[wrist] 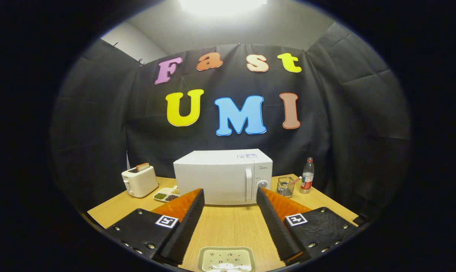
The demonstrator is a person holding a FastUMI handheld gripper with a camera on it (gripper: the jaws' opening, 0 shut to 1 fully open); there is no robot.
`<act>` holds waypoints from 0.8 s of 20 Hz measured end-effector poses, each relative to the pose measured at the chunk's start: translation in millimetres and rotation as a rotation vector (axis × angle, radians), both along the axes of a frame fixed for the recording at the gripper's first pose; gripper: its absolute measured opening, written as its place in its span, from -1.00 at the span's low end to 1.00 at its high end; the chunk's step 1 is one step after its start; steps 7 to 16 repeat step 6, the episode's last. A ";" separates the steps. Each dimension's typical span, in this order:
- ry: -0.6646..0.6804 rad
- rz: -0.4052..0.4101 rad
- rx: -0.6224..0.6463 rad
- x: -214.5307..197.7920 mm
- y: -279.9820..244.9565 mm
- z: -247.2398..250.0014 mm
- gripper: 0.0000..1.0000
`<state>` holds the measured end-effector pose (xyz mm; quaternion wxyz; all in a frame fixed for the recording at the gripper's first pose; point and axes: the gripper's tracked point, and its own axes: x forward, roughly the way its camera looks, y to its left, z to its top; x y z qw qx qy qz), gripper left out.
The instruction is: Open the microwave, put the food inside, and close the microwave door.
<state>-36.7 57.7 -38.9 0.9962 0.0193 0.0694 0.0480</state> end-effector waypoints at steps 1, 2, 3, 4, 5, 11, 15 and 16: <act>-0.006 -0.007 -0.006 -2.7 -1.0 2.6 0.85; -0.012 -0.008 -0.007 -4.8 -0.7 6.3 0.90; -0.017 -0.001 0.001 -6.4 1.6 9.8 0.90; -0.021 0.003 0.009 -6.2 4.2 11.7 0.90; -0.023 0.004 0.013 -5.2 5.2 14.8 0.90; -0.028 0.008 0.016 -3.6 6.4 16.8 0.90; -0.028 0.008 0.016 -3.6 6.4 16.8 0.90; -0.028 0.008 0.016 -3.6 6.4 16.8 0.90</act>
